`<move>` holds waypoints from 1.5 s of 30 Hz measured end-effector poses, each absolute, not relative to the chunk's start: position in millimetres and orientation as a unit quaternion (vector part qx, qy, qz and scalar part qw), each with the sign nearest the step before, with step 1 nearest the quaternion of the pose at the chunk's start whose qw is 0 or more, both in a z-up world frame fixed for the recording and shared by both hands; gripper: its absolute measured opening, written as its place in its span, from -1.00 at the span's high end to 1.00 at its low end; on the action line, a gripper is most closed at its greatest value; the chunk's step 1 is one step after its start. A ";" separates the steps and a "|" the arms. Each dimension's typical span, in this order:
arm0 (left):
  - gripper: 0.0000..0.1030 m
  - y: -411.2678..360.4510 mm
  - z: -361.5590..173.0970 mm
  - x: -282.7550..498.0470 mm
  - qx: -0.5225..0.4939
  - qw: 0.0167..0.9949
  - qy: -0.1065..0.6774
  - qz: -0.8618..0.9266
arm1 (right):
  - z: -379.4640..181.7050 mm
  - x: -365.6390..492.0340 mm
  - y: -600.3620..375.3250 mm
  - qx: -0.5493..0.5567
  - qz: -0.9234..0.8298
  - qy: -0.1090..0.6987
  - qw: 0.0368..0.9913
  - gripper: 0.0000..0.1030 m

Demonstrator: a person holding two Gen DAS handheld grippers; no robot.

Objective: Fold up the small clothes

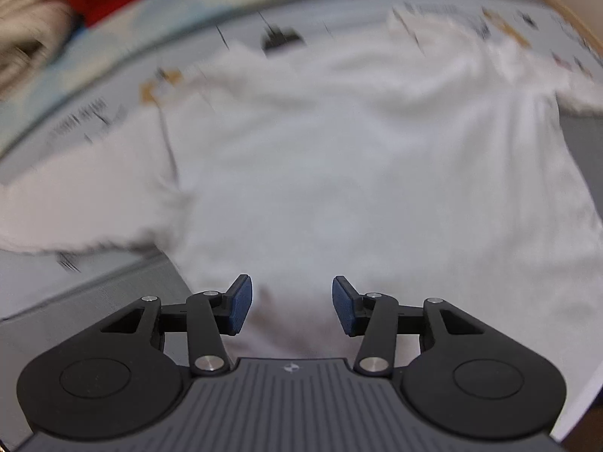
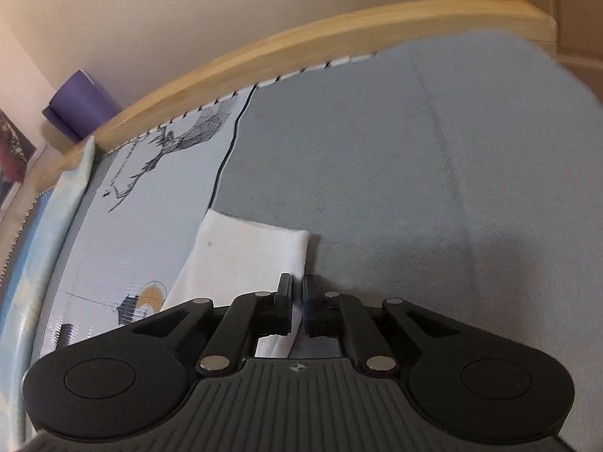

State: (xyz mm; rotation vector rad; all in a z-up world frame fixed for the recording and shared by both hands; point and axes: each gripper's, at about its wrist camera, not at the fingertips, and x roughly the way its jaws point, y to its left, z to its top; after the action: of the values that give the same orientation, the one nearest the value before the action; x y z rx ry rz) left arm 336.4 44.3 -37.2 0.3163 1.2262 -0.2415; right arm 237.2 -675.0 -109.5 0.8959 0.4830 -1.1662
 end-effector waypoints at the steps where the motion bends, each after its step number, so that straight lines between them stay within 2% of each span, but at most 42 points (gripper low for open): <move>1: -0.02 45.1 -46.2 334.9 0.151 0.790 0.583 -0.117 | -102.3 237.5 -670.9 0.396 -0.534 0.216 0.716 0.82; 4: -0.08 49.0 -75.0 326.1 0.169 0.756 0.621 -0.122 | -75.4 240.3 -651.0 0.376 -0.512 0.194 0.748 0.79; 5: -0.17 50.5 -74.9 323.1 0.172 0.762 0.613 -0.120 | -65.1 243.6 -641.8 0.362 -0.496 0.190 0.766 0.64; 6: -0.17 52.1 -72.6 322.1 0.170 0.764 0.611 -0.118 | -56.1 247.1 -631.5 0.346 -0.478 0.189 0.785 0.45; 9: -0.17 63.0 -60.9 317.8 0.138 0.777 0.605 -0.105 | -30.6 257.4 -598.8 0.298 -0.419 0.196 0.835 0.26; 11: -0.17 70.8 -50.1 313.3 0.124 0.790 0.592 -0.095 | -14.6 259.6 -574.5 0.271 -0.378 0.200 0.862 0.21; 19: -0.17 96.0 0.6 294.2 0.060 0.854 0.511 -0.075 | 45.5 252.9 -465.9 0.173 -0.197 0.218 0.940 0.20; 22: -0.25 111.2 22.3 285.5 0.030 0.881 0.467 -0.070 | 59.1 243.5 -426.2 0.149 -0.132 0.224 0.954 0.18; 26: -0.45 122.4 45.7 280.4 0.010 0.904 0.422 -0.070 | 76.5 221.0 -383.1 0.115 -0.077 0.231 0.963 -0.06; 30: -0.48 131.0 57.4 270.0 0.011 0.919 0.390 -0.064 | 93.0 199.0 -356.7 0.089 -0.048 0.230 0.968 -0.27; 39: -0.48 158.5 59.6 261.5 -0.004 0.924 0.382 -0.021 | 87.5 169.5 -328.2 0.000 -0.055 0.251 0.966 -0.30; 45: -0.46 172.0 55.1 265.5 0.001 0.920 0.393 0.001 | 75.3 181.2 -322.2 -0.010 -0.053 0.269 0.961 -0.30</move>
State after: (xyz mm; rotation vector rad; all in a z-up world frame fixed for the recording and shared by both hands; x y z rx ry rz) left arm 265.5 172.0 55.1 0.0029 0.8069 0.0026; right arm 181.2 -322.2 75.3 -0.0196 0.5459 -0.1082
